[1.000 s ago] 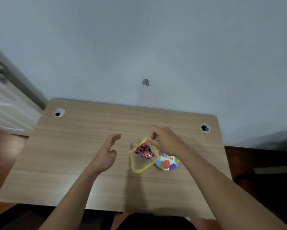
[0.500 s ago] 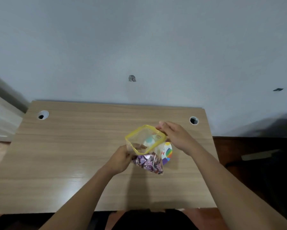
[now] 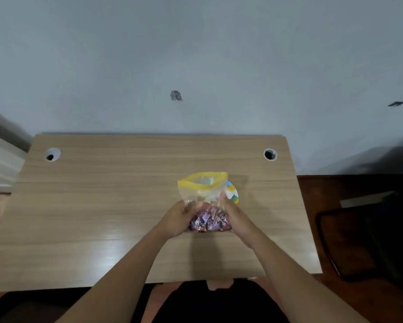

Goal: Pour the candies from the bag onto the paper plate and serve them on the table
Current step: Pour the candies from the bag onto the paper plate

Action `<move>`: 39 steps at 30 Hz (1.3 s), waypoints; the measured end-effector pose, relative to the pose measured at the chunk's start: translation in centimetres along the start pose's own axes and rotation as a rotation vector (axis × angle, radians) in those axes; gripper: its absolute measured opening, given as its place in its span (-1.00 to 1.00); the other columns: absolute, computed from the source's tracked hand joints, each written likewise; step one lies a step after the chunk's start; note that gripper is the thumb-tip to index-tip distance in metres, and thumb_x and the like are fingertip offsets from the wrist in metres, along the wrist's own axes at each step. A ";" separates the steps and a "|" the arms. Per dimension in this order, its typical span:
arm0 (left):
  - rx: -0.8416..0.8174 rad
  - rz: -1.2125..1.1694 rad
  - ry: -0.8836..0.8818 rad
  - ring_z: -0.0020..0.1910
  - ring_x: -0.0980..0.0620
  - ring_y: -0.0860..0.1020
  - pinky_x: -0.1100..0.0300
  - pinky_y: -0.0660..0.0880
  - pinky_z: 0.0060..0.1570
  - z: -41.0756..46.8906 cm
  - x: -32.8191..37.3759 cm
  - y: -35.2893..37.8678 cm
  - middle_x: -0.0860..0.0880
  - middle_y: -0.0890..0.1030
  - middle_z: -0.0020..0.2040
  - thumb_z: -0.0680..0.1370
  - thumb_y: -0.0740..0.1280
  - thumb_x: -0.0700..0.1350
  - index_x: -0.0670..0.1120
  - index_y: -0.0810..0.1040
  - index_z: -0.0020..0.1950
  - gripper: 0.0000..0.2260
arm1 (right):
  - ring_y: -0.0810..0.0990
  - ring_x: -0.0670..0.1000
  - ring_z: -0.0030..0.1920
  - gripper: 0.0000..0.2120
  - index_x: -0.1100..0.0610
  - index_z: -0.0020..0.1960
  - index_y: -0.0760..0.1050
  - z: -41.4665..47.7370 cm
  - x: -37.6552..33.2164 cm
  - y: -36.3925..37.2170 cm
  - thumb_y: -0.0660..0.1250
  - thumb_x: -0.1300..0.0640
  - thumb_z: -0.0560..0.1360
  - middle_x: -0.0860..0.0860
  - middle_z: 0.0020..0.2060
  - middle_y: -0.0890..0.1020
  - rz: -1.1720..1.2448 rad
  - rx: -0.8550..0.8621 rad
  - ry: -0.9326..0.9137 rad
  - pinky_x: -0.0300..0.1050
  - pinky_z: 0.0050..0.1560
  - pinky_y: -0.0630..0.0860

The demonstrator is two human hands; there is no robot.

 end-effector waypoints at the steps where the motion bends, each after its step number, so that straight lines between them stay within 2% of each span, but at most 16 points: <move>1: -0.013 -0.015 -0.015 -0.51 0.18 0.54 0.28 0.52 -0.50 0.0 0.0 0.3 0.09 0.58 -0.46 0.73 0.32 0.07 -0.01 0.63 0.40 -0.70 | 0.63 -0.12 0.29 -0.44 -0.18 0.42 0.55 -0.3 0.0 -0.1 0.18 -0.47 0.60 -0.19 0.24 0.70 -0.079 0.032 -0.031 -0.04 0.32 0.53; 3: -0.049 -0.025 0.009 -0.24 0.08 0.67 0.18 0.67 -0.37 0.2 0.1 1.2 0.06 0.71 -0.21 0.67 0.37 0.15 0.14 0.69 0.27 -0.77 | 0.66 -0.10 0.04 -0.58 -0.03 0.34 0.57 -0.5 0.8 -0.6 0.31 -0.28 0.64 -0.12 0.05 0.71 -0.184 0.085 -0.048 -0.17 0.01 0.52; 5: -0.092 -0.060 0.010 0.05 0.06 0.72 0.23 0.69 -0.02 0.4 0.0 2.0 0.14 0.78 0.04 0.67 0.39 0.08 0.25 0.71 0.18 -0.86 | 0.65 -0.09 -0.05 -0.62 0.08 0.25 0.58 -0.4 1.6 -1.1 0.39 -0.19 0.63 0.04 0.03 0.73 -0.224 0.122 -0.050 -0.16 -0.09 0.50; 7: -0.109 -0.023 0.005 0.22 0.11 0.71 0.18 0.61 0.28 0.9 -0.2 2.6 0.17 0.78 0.16 0.70 0.38 -0.02 0.17 0.68 0.25 -0.83 | 0.63 -0.05 -0.08 -0.69 0.12 0.15 0.56 -0.1 2.4 -1.7 0.45 -0.11 0.62 0.11 0.02 0.72 -0.234 0.161 -0.039 -0.19 -0.13 0.51; 9: -0.106 0.051 -0.003 0.34 0.05 0.67 0.08 0.54 0.42 1.6 -0.7 3.2 0.08 0.75 0.29 0.67 0.39 0.04 0.06 0.64 0.39 -0.70 | 0.63 -0.09 -0.03 -0.83 0.05 0.16 0.55 -0.1 2.8 -2.0 0.45 0.02 0.64 -0.07 -0.02 0.70 -0.206 0.167 -0.026 -0.40 -0.18 0.51; 11: -0.115 0.093 -0.059 0.37 0.00 0.65 0.07 0.53 0.42 1.9 -1.0 3.7 0.02 0.72 0.33 0.66 0.40 0.06 0.01 0.61 0.46 -0.62 | 0.69 -0.10 0.09 -0.79 0.02 0.26 0.53 -0.2 3.1 -2.2 0.44 0.13 0.65 -0.16 0.05 0.69 -0.160 0.147 -0.037 -0.53 -0.14 0.51; 13: -0.117 0.112 -0.134 0.34 -0.02 0.66 0.06 0.54 0.39 2.3 -1.4 4.2 0.01 0.73 0.32 0.66 0.41 0.06 0.03 0.59 0.47 -0.62 | 0.72 -0.10 0.12 -0.74 0.00 0.30 0.51 -0.3 3.6 -2.3 0.43 0.15 0.65 -0.16 0.06 0.70 -0.183 0.146 -0.019 -0.53 -0.11 0.53; 15: -0.109 0.102 -0.189 0.32 -0.02 0.66 0.02 0.54 0.41 2.3 -1.7 4.7 0.03 0.72 0.31 0.65 0.41 0.09 0.06 0.59 0.47 -0.61 | 0.70 -0.13 0.02 -0.73 0.03 0.31 0.53 -0.3 4.1 -2.5 0.45 0.07 0.64 -0.14 0.03 0.72 -0.220 0.155 0.022 -0.42 -0.08 0.56; 17: -0.100 0.081 -0.224 0.32 -0.01 0.66 0.02 0.54 0.42 2.3 -2.0 5.1 0.02 0.72 0.32 0.65 0.41 0.10 0.07 0.59 0.47 -0.61 | 0.72 -0.03 0.05 -0.62 0.08 0.35 0.58 -0.1 4.8 -2.8 0.45 -0.08 0.61 -0.05 0.07 0.75 -0.268 0.168 0.066 -0.18 0.00 0.57; 19: -0.075 0.079 -0.258 0.29 -0.02 0.67 0.03 0.55 0.39 2.2 -2.1 5.4 0.02 0.72 0.29 0.64 0.40 0.16 0.09 0.62 0.45 -0.61 | 0.74 0.05 0.08 -0.57 0.07 0.34 0.62 0.2 5.2 -3.1 0.43 -0.16 0.59 0.00 0.08 0.78 -0.312 0.167 0.087 -0.08 0.04 0.58; 24: -0.057 0.088 -0.324 0.24 -0.07 0.70 -0.08 0.58 0.39 2.3 -2.8 5.8 -0.04 0.75 0.27 0.56 0.41 0.24 0.05 0.68 0.38 -0.54 | 0.74 0.08 0.12 -0.61 0.10 0.32 0.64 0.3 5.4 -3.4 0.43 -0.10 0.59 0.05 0.11 0.78 -0.338 0.161 0.085 0.00 0.19 0.62; 28: -0.059 0.098 -0.356 0.24 -0.08 0.70 -0.02 0.59 0.36 2.1 -2.8 5.9 -0.04 0.74 0.26 0.57 0.41 0.28 0.05 0.68 0.37 -0.53 | 0.77 0.07 0.10 -0.67 0.08 0.27 0.68 0.2 5.7 -3.3 0.46 -0.06 0.59 0.04 0.07 0.80 -0.308 0.153 0.093 -0.02 0.18 0.64; 32: -0.077 0.100 -0.388 0.18 -0.06 0.73 -0.08 0.63 0.32 2.4 -4.1 5.8 -0.05 0.77 0.22 0.40 0.42 0.40 0.05 0.70 0.34 -0.36 | 0.79 0.12 0.05 -0.66 0.13 0.15 0.70 0.5 6.7 -3.2 0.45 -0.11 0.56 0.04 -0.04 0.83 -0.318 0.161 0.111 0.09 0.17 0.67; 34: -0.077 0.099 -0.394 0.16 -0.08 0.74 -0.08 0.65 0.29 2.5 -4.3 5.7 -0.07 0.78 0.20 0.44 0.44 0.36 0.03 0.70 0.33 -0.41 | 0.79 0.10 0.03 -0.60 0.14 0.13 0.70 0.7 7.1 -3.1 0.44 -0.18 0.53 0.04 -0.04 0.82 -0.335 0.169 0.123 0.06 0.14 0.67; 36: -0.071 0.110 -0.399 0.15 -0.10 0.74 -0.07 0.67 0.25 2.4 -4.3 5.8 -0.09 0.78 0.19 0.53 0.43 0.28 0.00 0.70 0.32 -0.51 | 0.78 0.11 -0.04 -0.58 0.17 0.10 0.69 0.7 7.1 -3.1 0.43 -0.19 0.53 0.04 -0.07 0.81 -0.334 0.183 0.128 0.00 0.02 0.65; 39: -0.072 0.107 -0.401 0.16 -0.09 0.73 0.01 0.66 0.23 2.5 -4.3 5.9 -0.09 0.78 0.18 0.59 0.43 0.23 -0.01 0.71 0.30 -0.58 | 0.68 0.05 -0.17 -0.60 0.21 0.05 0.66 0.4 7.0 -3.1 0.43 -0.15 0.59 0.01 -0.18 0.73 -0.347 0.195 0.125 -0.09 -0.14 0.49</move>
Point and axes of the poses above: each hand's wrist, its own z-axis towards the middle knuckle, its own y-axis out of the palm, x = y × z, the point moved 2 cm from there along z, towards the middle knuckle
